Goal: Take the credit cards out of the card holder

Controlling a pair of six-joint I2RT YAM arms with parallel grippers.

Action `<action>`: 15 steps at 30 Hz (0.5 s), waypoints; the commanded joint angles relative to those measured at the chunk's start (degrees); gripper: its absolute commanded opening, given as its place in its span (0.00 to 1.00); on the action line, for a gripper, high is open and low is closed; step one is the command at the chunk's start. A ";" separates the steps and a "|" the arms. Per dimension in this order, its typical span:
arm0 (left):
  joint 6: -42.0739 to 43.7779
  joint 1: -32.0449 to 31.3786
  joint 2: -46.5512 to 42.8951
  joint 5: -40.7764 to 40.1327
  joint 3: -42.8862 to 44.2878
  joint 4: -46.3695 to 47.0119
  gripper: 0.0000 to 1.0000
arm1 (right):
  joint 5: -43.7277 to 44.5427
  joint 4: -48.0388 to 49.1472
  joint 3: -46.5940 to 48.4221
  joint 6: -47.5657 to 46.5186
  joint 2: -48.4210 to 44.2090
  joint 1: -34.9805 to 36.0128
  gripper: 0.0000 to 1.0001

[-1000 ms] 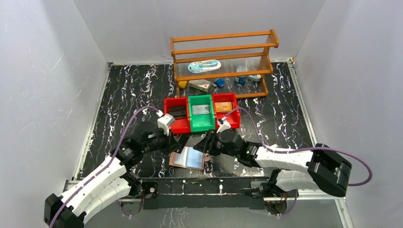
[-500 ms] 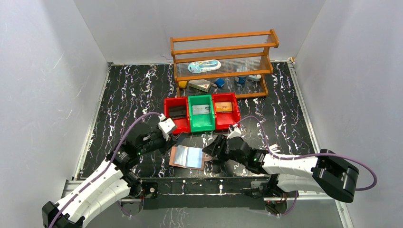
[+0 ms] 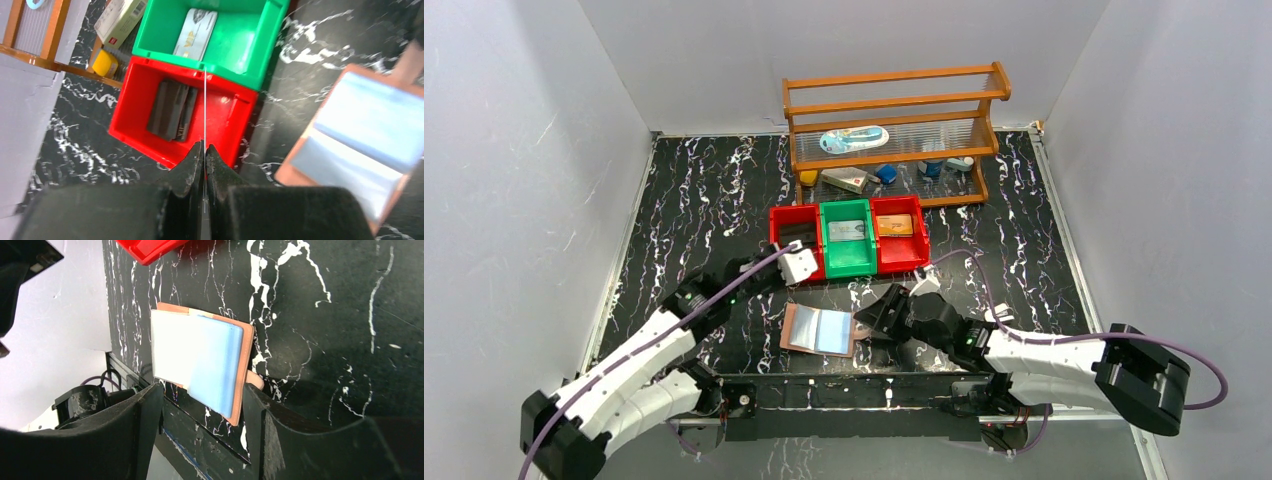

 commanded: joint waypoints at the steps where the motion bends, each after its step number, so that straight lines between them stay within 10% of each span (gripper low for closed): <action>1: 12.39 1.96 7.88 -4.60 5.23 1.22 0.00 | 3.17 2.74 -1.93 2.43 -2.93 -0.04 0.68; 15: 22.14 8.54 28.76 -1.70 13.67 7.48 0.00 | 6.52 -0.73 -4.06 3.66 -11.04 -0.03 0.72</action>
